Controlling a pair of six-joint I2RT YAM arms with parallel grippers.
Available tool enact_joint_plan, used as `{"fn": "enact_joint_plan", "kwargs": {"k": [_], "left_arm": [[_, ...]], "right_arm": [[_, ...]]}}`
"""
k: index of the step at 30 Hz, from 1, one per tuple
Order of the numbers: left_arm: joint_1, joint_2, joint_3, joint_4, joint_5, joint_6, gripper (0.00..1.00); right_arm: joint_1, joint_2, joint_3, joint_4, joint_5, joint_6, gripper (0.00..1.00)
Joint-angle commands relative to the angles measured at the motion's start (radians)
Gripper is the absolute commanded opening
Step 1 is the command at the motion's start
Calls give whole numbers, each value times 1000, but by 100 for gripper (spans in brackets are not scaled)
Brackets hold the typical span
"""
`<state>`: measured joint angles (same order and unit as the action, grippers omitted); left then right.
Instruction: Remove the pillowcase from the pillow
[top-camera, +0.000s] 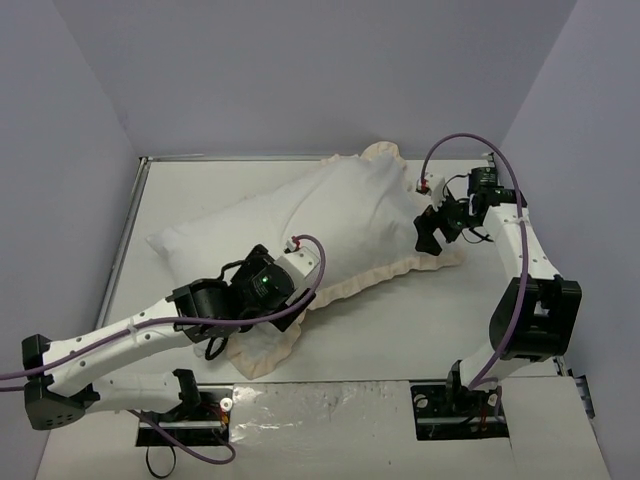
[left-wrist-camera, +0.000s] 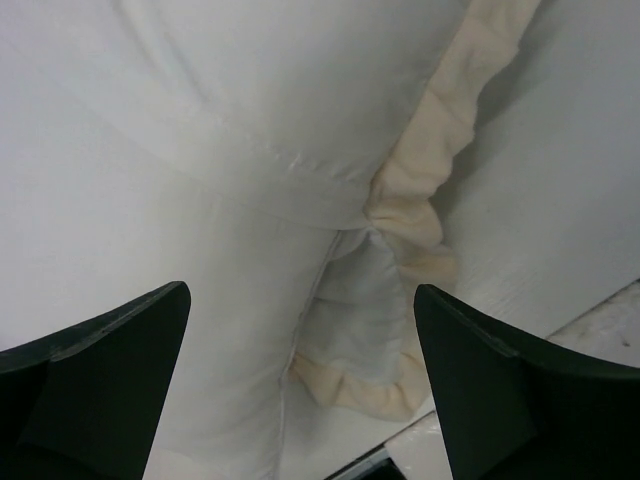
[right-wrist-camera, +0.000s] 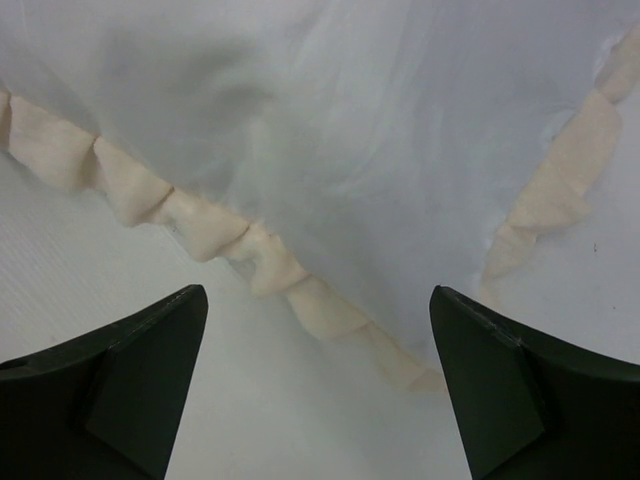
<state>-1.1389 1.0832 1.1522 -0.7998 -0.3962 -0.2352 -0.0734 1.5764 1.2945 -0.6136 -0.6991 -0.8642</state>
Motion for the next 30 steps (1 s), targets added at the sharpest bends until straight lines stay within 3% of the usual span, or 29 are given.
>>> {"fn": "enact_joint_plan", "kwargs": {"k": [1, 14, 24, 25, 26, 28, 29, 30], "left_arm": [[-25, 7, -31, -21, -170, 129, 94], [-16, 158, -85, -108, -254, 2, 94], [220, 251, -69, -85, -127, 79, 100], [241, 259, -69, -73, -119, 95, 97], [248, 261, -71, -64, -115, 106, 85], [275, 270, -71, -43, -90, 125, 73], [284, 270, -69, -35, -84, 138, 54], [294, 271, -69, -27, -76, 145, 43]], "right_arm": [[-16, -24, -1, -40, 1, -33, 89], [-28, 20, 11, -38, 1, -19, 90], [-29, 19, 20, -38, -20, 1, 90], [-29, 17, 19, -38, -19, 1, 90], [-31, 16, 12, -40, -20, -2, 90], [-29, 16, 9, -40, -20, -2, 90], [-31, 16, 9, -40, -22, -1, 90], [-31, 17, 9, -40, -26, -1, 89]]}}
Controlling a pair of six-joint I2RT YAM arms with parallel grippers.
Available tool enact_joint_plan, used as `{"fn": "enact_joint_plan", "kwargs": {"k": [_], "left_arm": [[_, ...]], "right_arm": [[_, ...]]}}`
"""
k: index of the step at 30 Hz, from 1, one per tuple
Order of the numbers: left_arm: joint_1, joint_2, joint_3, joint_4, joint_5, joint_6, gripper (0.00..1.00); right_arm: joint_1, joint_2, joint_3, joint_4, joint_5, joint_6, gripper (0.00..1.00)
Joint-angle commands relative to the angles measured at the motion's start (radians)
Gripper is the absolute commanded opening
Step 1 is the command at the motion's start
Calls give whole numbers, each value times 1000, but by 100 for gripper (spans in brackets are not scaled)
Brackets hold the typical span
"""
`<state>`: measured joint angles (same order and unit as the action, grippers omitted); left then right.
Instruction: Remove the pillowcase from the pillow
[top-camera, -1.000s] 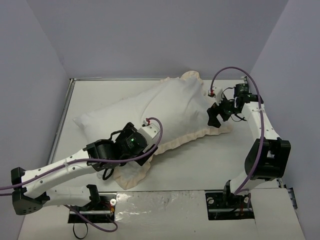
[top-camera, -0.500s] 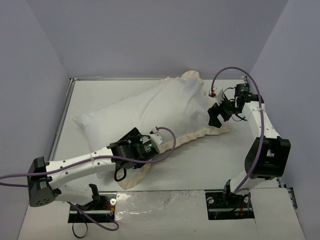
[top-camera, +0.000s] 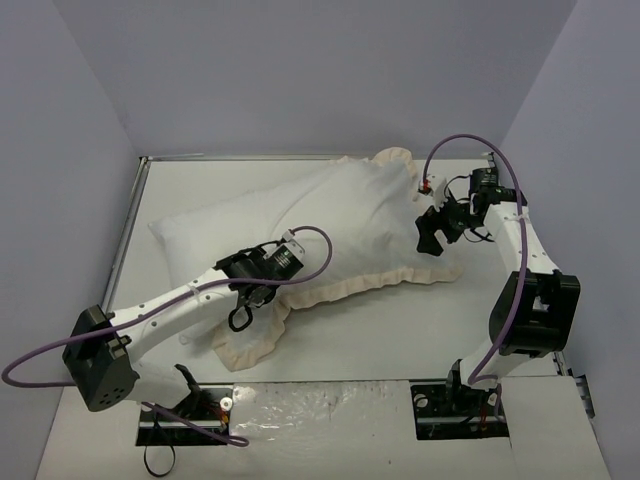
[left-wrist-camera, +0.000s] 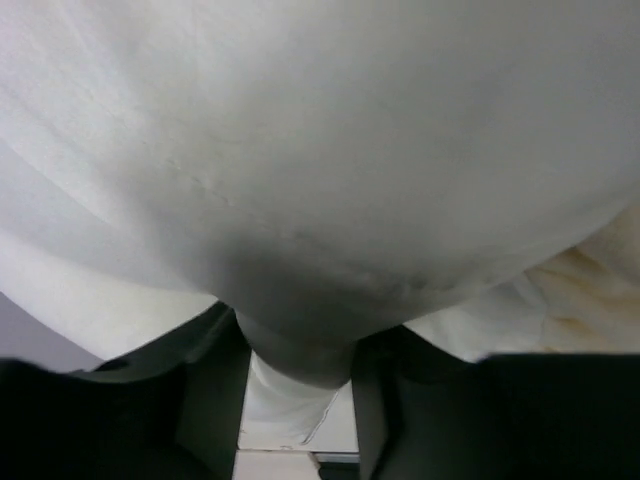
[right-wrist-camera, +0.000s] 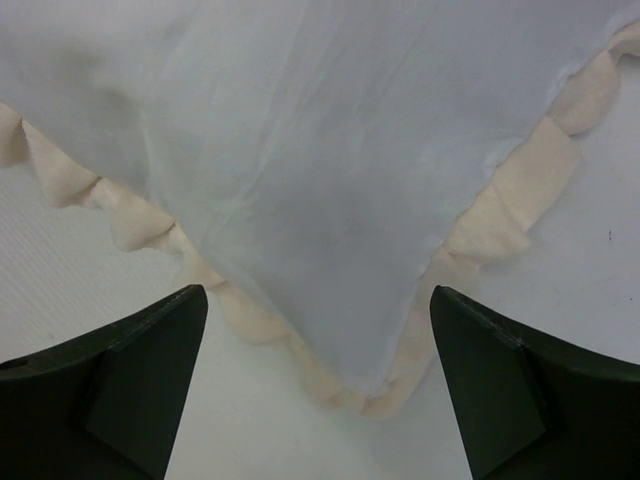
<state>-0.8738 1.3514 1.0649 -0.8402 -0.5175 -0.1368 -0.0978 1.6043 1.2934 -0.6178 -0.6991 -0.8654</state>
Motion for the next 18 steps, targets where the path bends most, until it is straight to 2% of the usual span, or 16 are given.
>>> {"fn": "enact_joint_plan", "kwargs": {"k": [1, 2, 3, 5, 9, 13, 16, 18], "left_arm": [[44, 2, 17, 32, 57, 61, 35], [51, 2, 20, 33, 60, 65, 28], [58, 2, 24, 38, 60, 66, 12], [79, -9, 26, 58, 71, 72, 2], [105, -41, 44, 70, 115, 63, 2], [131, -113, 89, 90, 184, 20, 2], [165, -153, 105, 105, 240, -9, 2], [188, -167, 124, 98, 261, -24, 2]], "right_arm": [[-6, -10, 10, -36, -30, 6, 89], [-6, -10, 10, -36, -34, 8, 90], [-5, -14, 12, -37, -46, 11, 89], [-5, -18, 14, -34, -53, 43, 89], [-3, -23, 21, -54, -102, 137, 89], [29, -49, 1, -53, -63, 184, 92], [36, -76, -35, -63, -49, 126, 96], [43, -89, -48, -112, -62, -16, 99]]}}
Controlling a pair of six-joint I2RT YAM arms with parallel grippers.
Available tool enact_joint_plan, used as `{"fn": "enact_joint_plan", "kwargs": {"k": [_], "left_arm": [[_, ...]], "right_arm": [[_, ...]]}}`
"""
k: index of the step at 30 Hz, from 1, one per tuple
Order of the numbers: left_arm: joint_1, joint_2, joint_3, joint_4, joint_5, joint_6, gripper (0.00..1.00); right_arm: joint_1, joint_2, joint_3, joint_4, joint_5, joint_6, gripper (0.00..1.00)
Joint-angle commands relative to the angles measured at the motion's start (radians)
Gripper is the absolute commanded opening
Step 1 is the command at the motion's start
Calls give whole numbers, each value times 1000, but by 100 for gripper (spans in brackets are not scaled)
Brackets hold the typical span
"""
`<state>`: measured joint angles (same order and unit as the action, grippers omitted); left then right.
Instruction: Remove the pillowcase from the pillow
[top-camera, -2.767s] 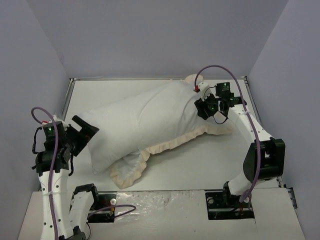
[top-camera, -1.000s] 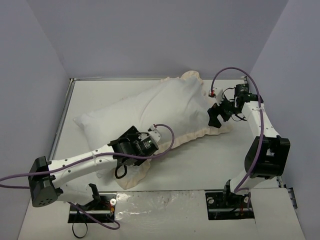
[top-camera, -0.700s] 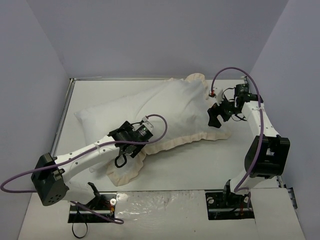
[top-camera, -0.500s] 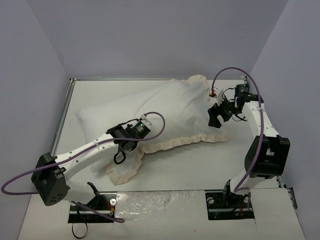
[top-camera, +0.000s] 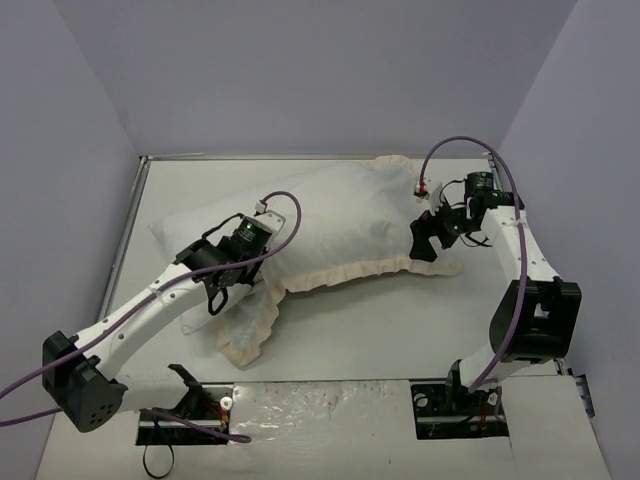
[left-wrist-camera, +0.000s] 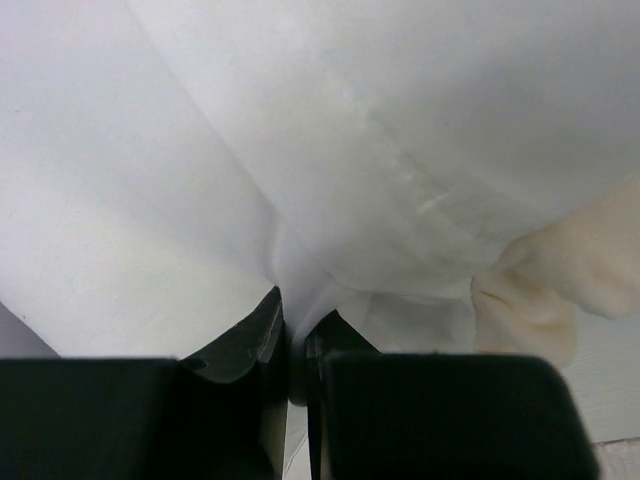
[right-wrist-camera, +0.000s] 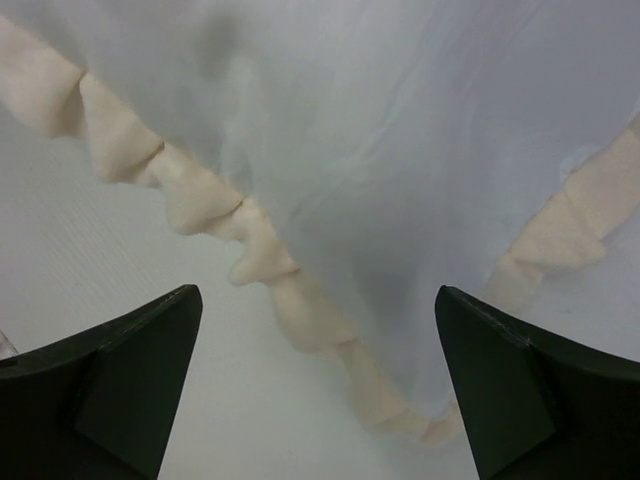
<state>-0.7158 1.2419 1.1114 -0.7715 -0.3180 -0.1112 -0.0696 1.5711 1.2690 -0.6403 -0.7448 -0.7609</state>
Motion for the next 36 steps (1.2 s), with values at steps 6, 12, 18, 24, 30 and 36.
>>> {"fn": "enact_joint_plan", "kwargs": {"k": [6, 12, 18, 24, 30, 36], "left_arm": [[52, -73, 100, 37, 106, -76, 2], [79, -93, 96, 41, 146, -91, 2], [113, -111, 71, 72, 200, -113, 2], [121, -110, 76, 77, 227, -127, 2], [150, -153, 79, 77, 221, -140, 2], [260, -202, 47, 81, 244, -160, 2]], "right_arm": [[63, 16, -39, -93, 175, -313, 100], [22, 76, 12, 29, 199, -296, 99], [33, 147, 24, 102, 228, -275, 89], [19, 161, 50, 96, 101, -177, 12], [-71, 0, 64, 96, 0, -118, 0], [-275, -30, 113, 102, -67, -64, 0]]}}
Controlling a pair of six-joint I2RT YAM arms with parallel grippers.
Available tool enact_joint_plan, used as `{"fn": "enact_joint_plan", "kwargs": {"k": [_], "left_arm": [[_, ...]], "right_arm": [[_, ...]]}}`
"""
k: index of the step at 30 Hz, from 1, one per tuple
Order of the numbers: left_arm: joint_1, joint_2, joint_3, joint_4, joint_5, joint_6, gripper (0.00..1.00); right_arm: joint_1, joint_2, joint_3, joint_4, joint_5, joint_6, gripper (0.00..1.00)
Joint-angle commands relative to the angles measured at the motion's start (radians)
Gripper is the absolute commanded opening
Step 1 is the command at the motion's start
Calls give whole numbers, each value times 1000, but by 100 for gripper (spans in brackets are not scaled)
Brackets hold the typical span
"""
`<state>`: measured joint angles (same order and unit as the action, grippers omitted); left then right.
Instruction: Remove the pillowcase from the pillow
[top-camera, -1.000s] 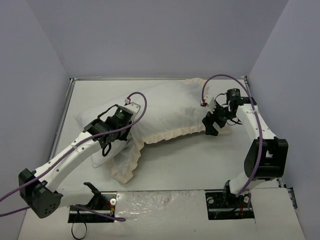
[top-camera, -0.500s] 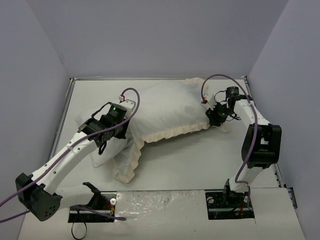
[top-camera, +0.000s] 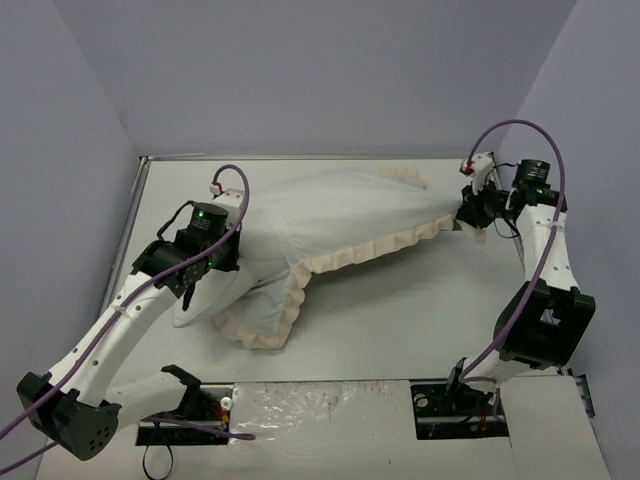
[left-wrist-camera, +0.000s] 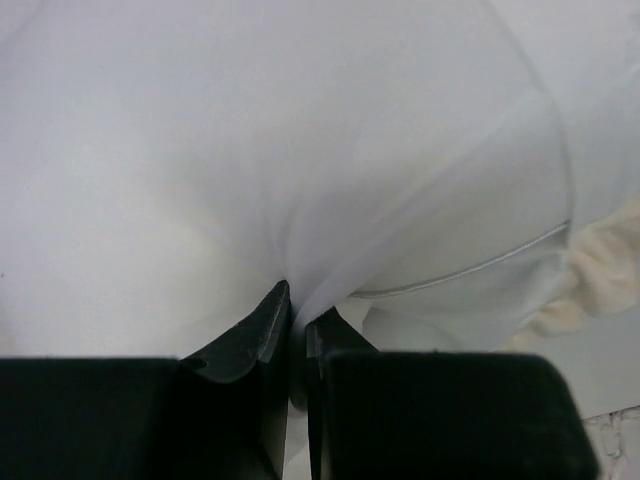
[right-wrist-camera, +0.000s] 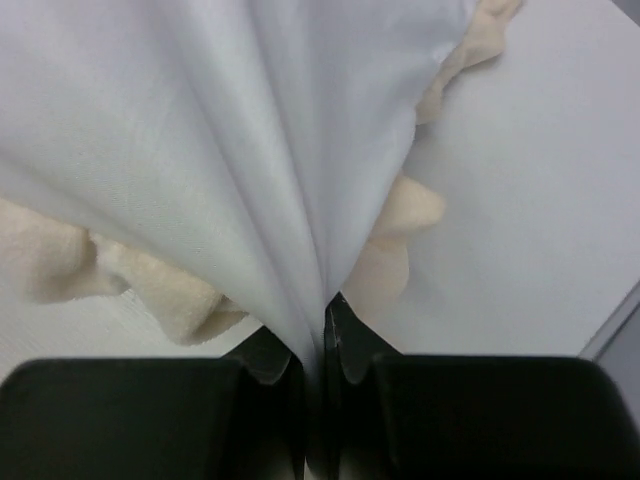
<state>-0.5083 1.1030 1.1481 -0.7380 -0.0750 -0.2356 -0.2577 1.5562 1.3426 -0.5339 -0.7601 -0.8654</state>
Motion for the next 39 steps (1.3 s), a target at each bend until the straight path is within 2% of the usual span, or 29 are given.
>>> {"fn": "enact_joint_plan", "kwargs": {"k": [1, 8, 15, 17, 19, 20, 21, 22, 23, 26, 28, 31, 33, 35, 37, 38, 39], "left_arm": [[72, -66, 6, 46, 13, -41, 2], [241, -106, -22, 45, 96, -54, 2], [272, -120, -56, 89, 184, -97, 2], [272, -135, -77, 147, 262, -137, 2], [271, -152, -91, 225, 410, -178, 5], [271, -158, -91, 244, 444, -233, 11], [271, -166, -87, 261, 484, -261, 23], [271, -186, -79, 275, 483, -289, 51], [272, -198, -50, 275, 469, -329, 63], [272, -229, 7, 272, 393, -385, 90], [274, -229, 27, 287, 370, -409, 96], [277, -201, 39, 281, 318, -461, 97], [278, -177, 44, 247, 203, -507, 95], [289, -137, 47, 198, 91, -540, 94], [301, -86, 70, 158, 26, -571, 94], [321, -65, 82, 144, 2, -603, 94], [333, -24, 97, 115, -32, -616, 94]], "right_arm": [[-113, -1, 38, -5, -51, 39, 0], [-288, 41, -37, 17, 24, -21, 0], [-357, 53, -92, 32, 59, -41, 0], [-354, 41, -103, -15, -11, -134, 0], [-327, 30, -80, -154, -48, -219, 21], [-304, 4, -77, -193, -71, -239, 35], [-292, -13, -76, -195, -77, -228, 40], [-279, -30, -76, -192, -79, -219, 44], [-266, -47, -62, -190, -74, -205, 50], [-223, -55, 18, -181, -67, -95, 54], [-216, -22, 64, -173, -84, 6, 54], [-200, 28, 133, -150, -102, 136, 55], [-181, 68, 154, -112, -107, 218, 56], [-141, 103, 159, -54, -94, 369, 58], [-114, 122, 152, -5, -77, 488, 64], [-86, 125, 139, 38, -64, 628, 75], [-72, 122, 100, 154, -35, 713, 82]]}}
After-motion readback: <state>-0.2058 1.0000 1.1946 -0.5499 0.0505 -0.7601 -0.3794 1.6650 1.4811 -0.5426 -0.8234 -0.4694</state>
